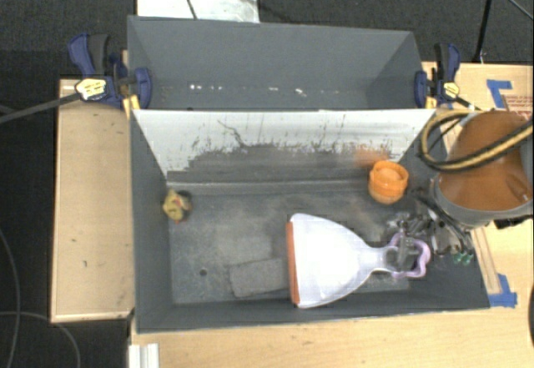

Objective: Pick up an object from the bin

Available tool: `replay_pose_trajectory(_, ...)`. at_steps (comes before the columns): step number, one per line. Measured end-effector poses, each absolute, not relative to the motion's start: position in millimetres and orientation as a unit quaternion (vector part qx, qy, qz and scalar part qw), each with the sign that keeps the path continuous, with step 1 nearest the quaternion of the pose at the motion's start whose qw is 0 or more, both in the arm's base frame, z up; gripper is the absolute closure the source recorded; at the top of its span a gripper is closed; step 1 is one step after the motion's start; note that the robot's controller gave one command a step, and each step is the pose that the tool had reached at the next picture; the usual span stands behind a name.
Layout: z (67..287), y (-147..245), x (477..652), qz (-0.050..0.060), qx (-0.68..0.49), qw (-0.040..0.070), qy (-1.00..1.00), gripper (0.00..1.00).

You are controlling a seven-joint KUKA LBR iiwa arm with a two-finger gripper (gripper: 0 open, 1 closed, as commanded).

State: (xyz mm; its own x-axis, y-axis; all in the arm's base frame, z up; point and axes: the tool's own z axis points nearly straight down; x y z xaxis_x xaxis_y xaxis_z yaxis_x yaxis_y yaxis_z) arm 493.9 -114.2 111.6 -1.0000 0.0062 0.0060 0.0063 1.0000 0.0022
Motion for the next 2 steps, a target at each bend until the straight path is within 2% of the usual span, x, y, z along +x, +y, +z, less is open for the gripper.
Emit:
replay_pose_trajectory(1,174,-95,496.6,-0.001,-0.009,0.001,-1.0,1.0)
replay_pose_trajectory(2,235,-99,501.9,0.0,0.0,0.0,-1.0,1.0)
